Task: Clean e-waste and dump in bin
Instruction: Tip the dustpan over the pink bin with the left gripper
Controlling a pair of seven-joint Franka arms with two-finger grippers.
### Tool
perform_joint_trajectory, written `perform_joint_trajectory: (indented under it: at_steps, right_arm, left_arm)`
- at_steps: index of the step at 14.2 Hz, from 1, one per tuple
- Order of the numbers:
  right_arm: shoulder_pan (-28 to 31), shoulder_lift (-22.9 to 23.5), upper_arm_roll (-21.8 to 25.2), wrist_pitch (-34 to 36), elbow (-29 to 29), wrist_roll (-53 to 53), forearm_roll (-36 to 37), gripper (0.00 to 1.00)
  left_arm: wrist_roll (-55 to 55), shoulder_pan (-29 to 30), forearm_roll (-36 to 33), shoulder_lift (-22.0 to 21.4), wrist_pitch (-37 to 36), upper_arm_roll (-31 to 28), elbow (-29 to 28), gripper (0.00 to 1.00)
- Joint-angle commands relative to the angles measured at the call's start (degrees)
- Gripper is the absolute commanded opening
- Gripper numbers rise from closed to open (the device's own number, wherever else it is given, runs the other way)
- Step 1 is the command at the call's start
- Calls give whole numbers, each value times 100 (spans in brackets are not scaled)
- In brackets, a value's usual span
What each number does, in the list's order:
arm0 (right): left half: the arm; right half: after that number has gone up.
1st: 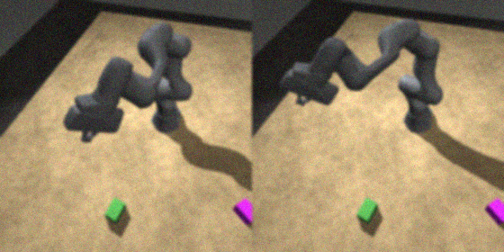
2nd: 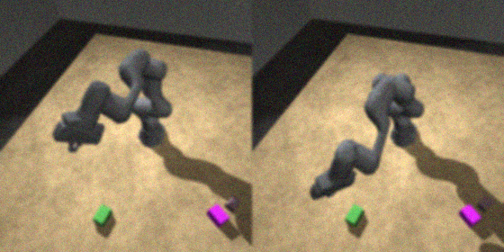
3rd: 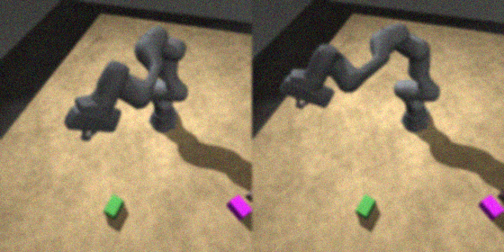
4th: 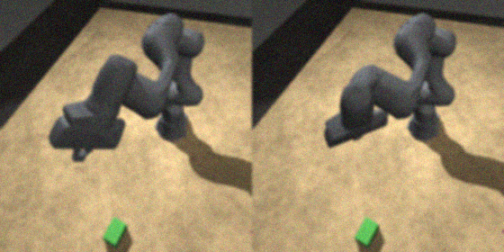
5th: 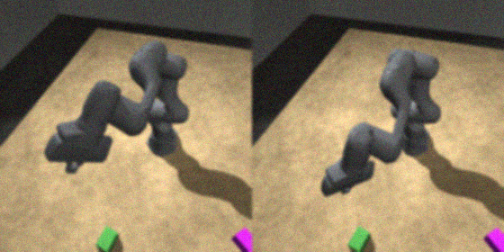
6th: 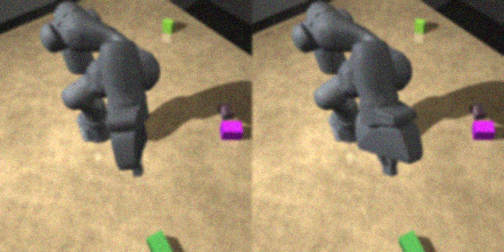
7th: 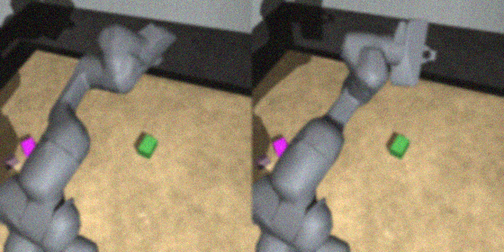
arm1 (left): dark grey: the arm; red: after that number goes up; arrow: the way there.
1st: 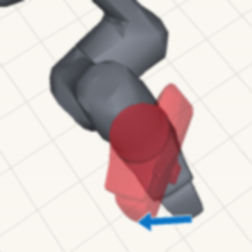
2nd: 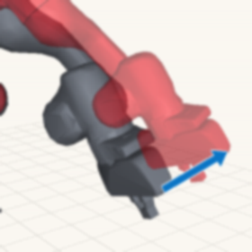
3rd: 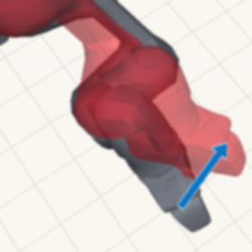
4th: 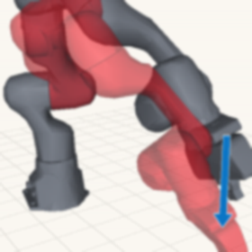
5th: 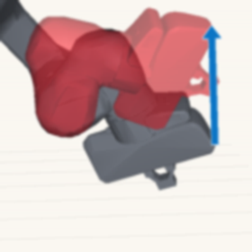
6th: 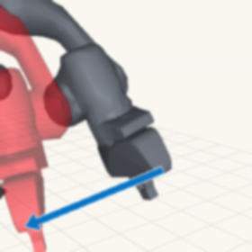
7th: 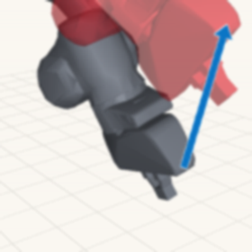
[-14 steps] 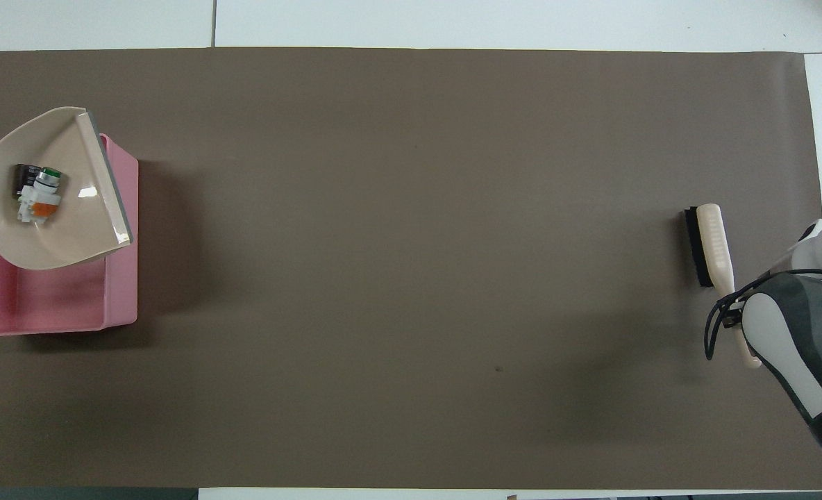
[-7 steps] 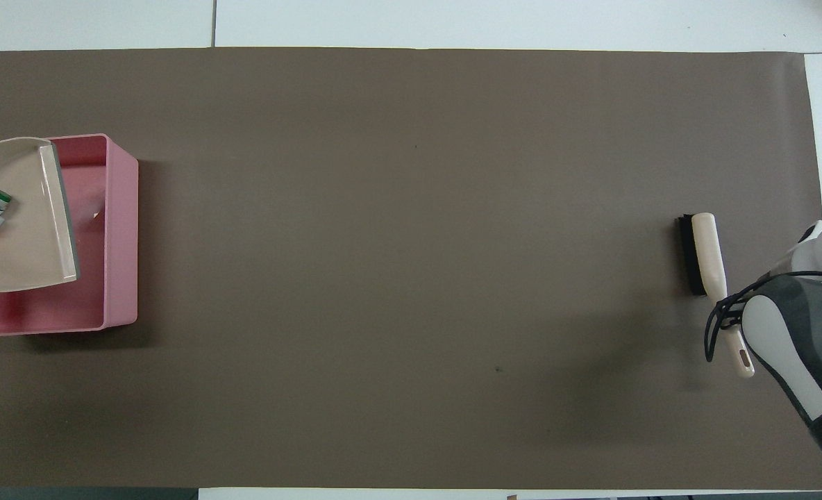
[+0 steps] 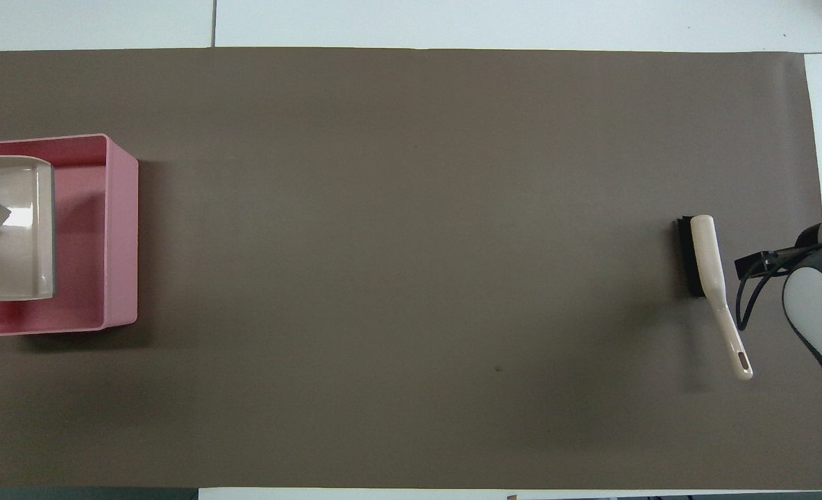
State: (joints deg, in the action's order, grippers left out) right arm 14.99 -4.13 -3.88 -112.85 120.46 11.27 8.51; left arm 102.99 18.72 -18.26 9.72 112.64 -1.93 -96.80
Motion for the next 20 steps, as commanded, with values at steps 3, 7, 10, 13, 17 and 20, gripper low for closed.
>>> perform_joint_trajectory:
  at_steps: [3,7,10,13,17,20]
  right_arm:
    - [-259,26,-122,682,-1267,-1353,-156,100]
    - [-304,438,-130,2123,-2884,-1838,-570,100]
    - [-356,431,-183,2505,-3187,-1971,-570,100]
    - [-470,361,-201,2496,-3056,-1936,-570,100]
    - [-1206,176,349,2357,-2782,-1962,-561,100]
    - [-1604,211,739,2443,-2914,-1953,-544,100]
  left_arm:
    - [-1217,-499,-1431,-478,-120,-35,-294,0]
    - [-2106,-825,-2277,-681,-410,-35,-550,0]
    - [-2502,-1132,-2848,-734,-637,-35,-612,0]
    - [-2688,-1388,-3218,-743,-779,-35,-603,0]
    - [-2600,-1467,-3219,-743,-586,17,-454,0]
    - [-1945,-1433,-2564,-708,-507,44,-16,0]
